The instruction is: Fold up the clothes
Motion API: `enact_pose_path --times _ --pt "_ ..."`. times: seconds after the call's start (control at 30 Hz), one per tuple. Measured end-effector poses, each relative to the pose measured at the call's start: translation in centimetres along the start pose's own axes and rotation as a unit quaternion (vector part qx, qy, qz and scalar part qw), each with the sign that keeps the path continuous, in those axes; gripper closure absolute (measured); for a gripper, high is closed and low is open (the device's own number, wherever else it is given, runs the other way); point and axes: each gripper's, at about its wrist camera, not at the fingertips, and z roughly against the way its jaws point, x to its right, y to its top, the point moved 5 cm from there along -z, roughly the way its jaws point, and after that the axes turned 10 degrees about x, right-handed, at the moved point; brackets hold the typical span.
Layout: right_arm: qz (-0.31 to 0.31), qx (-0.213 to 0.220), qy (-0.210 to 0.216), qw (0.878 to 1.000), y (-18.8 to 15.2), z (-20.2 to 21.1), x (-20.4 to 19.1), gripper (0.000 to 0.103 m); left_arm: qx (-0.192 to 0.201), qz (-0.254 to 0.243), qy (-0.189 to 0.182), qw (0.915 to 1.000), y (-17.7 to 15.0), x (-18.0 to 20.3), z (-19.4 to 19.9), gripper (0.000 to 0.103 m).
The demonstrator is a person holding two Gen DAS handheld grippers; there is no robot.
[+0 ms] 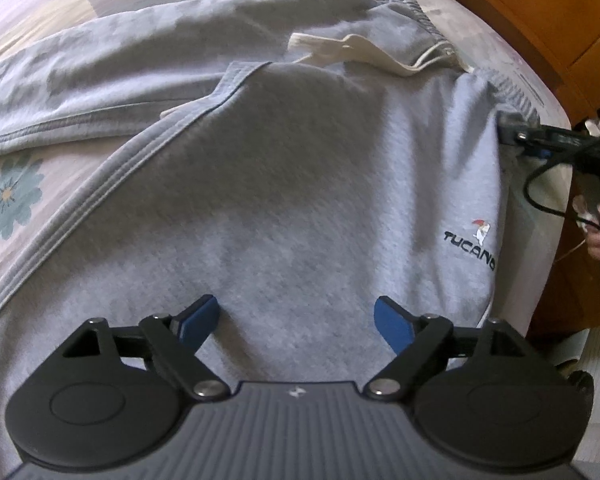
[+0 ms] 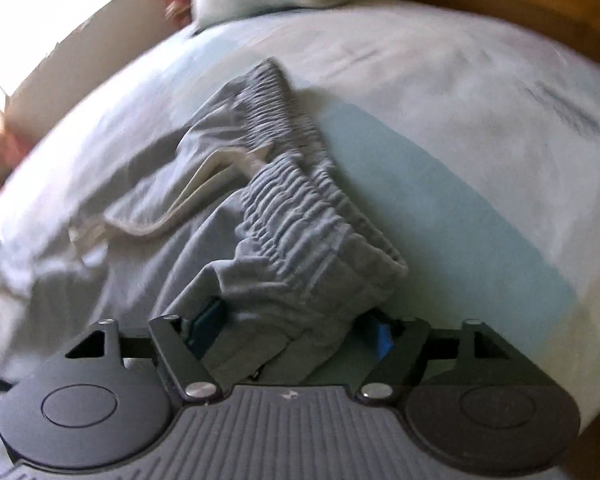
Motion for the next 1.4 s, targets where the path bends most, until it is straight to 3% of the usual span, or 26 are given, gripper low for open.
enact_pose_path --times 0.07,0.13,0.23,0.37,0.43,0.57,0.7,0.8,0.93,1.03,1.07,1.13,1.23,1.4 --pt "0.014 -0.014 -0.01 1.0 0.4 -0.2 -0.8 0.034 -0.001 -0.007 0.002 1.0 0.0 0.2 -0.1 0.017" --pt "0.005 -0.03 -0.011 0.999 0.8 -0.2 -0.8 0.058 -0.002 -0.007 0.0 1.0 0.0 0.4 0.0 0.017" --pt "-0.008 -0.05 -0.001 0.999 0.8 1.1 -0.4 0.08 -0.004 -0.007 -0.007 0.9999 0.2 0.7 0.2 0.016" --pt "-0.017 -0.082 -0.023 0.996 0.6 3.5 0.5 0.086 -0.007 -0.006 -0.016 0.9998 0.5 1.1 0.5 0.016" --pt "-0.038 -0.092 -0.04 0.994 0.7 4.6 1.5 0.093 -0.008 -0.006 -0.021 0.9997 0.7 1.4 0.6 0.016" --pt "-0.062 -0.12 -0.082 0.987 0.8 5.3 3.9 0.094 -0.01 -0.009 -0.029 0.9995 0.9 1.9 0.9 0.016" --pt "-0.104 -0.136 -0.02 0.985 0.1 5.4 3.0 0.085 -0.007 -0.045 -0.025 0.9987 0.5 2.8 0.9 0.016" --pt "-0.138 -0.157 0.023 0.978 -1.5 4.8 1.2 0.058 -0.011 -0.046 -0.025 0.9986 0.2 2.8 0.7 0.016" --pt "-0.229 -0.188 0.04 0.954 -5.1 3.1 0.5 0.058 -0.011 -0.033 -0.022 0.9991 0.0 2.4 0.9 0.016" --pt "-0.288 -0.162 0.034 0.943 -5.8 2.8 0.8 0.053 -0.01 -0.023 -0.021 0.9995 -0.2 2.0 0.8 0.016" --pt "-0.3 -0.158 0.025 0.941 -5.9 2.8 0.9 0.054 -0.011 -0.02 -0.02 0.9995 -0.4 2.0 0.7 0.016" --pt "-0.323 -0.15 0.006 0.935 -6.1 2.7 1.1 0.093 -0.01 -0.017 -0.018 0.9996 -0.5 2.0 0.6 0.016" --pt "-0.32 -0.143 -0.013 0.936 -5.9 3.2 1.0 0.094 -0.012 -0.022 -0.023 0.9994 -0.6 2.1 0.8 0.016" --pt "-0.223 -0.177 -0.066 0.956 -5.7 5.3 1.2 0.093 -0.011 -0.047 0.001 0.9988 -1.3 1.1 2.0 0.016"
